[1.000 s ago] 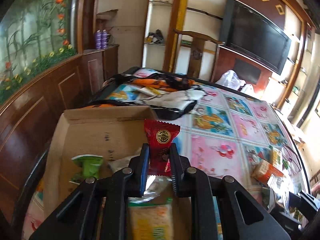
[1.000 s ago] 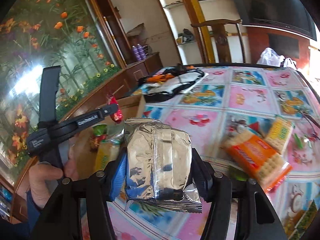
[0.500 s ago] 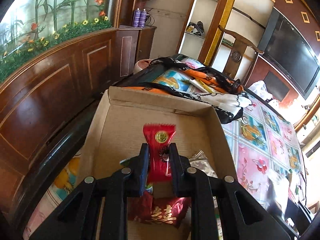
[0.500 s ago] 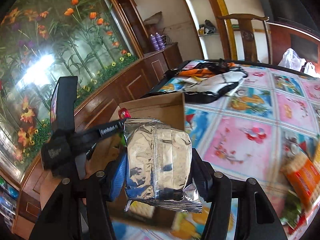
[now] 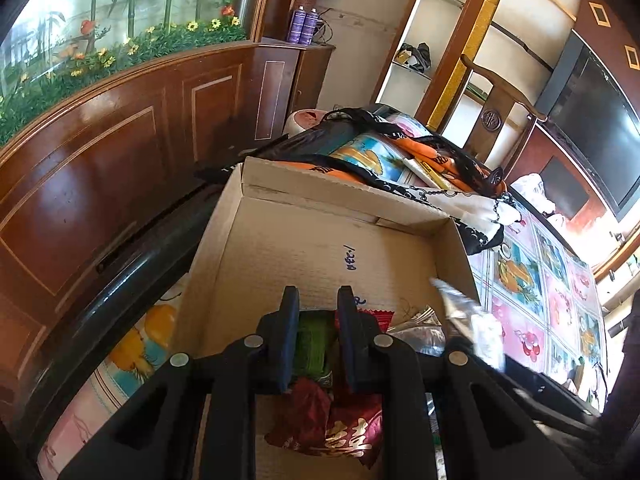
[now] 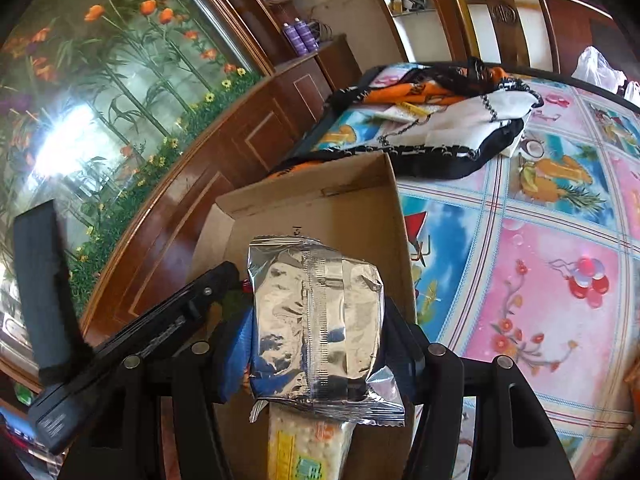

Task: Organize snacks
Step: 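Carry the red packet and silver pack over the cardboard box with both grippers, then lower both packets into the box and open both grippers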

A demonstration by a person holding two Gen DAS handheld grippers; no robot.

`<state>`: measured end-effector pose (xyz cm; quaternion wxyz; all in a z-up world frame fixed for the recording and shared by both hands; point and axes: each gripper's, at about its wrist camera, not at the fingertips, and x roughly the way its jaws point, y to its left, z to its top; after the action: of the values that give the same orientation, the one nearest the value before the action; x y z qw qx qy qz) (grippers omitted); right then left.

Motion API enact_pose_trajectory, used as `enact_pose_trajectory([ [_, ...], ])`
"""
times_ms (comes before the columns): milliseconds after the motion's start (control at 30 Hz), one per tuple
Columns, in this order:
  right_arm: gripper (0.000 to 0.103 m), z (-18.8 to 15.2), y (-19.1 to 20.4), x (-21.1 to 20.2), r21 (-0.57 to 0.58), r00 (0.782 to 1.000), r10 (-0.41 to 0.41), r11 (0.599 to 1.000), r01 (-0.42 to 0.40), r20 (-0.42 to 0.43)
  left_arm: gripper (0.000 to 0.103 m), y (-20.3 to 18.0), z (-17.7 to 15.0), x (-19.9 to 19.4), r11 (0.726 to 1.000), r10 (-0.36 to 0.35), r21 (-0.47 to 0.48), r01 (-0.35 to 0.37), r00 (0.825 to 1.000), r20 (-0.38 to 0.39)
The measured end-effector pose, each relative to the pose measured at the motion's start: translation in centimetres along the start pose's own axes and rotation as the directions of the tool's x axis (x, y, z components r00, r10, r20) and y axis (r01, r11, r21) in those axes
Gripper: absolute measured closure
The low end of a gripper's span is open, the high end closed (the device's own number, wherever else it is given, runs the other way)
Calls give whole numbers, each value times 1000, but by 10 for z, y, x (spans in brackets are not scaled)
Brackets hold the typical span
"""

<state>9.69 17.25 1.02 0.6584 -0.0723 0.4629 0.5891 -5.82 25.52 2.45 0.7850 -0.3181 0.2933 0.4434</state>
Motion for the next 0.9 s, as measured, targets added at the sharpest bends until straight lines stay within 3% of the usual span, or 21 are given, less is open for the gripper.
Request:
enact_pose_trajectory([
  [333,36,-6,-2,10,5,1000,20,1000,-20,-14,83,0,2,-4,1000,-17,-18,17,1000,20],
  [433,34,-6,-1,3,-8,1000,17,1000,-17,4,75,0,2,-7,999,-21,-23,21,999,35],
  [667,30,-11,-1,-25,-21,998,59,998,-58,39,68,-8,2,-21,998,-54,-9,55,994,99],
  [833,30,-31,-7,-57,-43,989,117,993,-113,89,64,-19,1,-28,997,-70,32,66,988,138],
  [900,30,-42,-11,-69,-55,988,101,994,-95,113,64,-22,0,-31,996,-77,46,71,985,153],
])
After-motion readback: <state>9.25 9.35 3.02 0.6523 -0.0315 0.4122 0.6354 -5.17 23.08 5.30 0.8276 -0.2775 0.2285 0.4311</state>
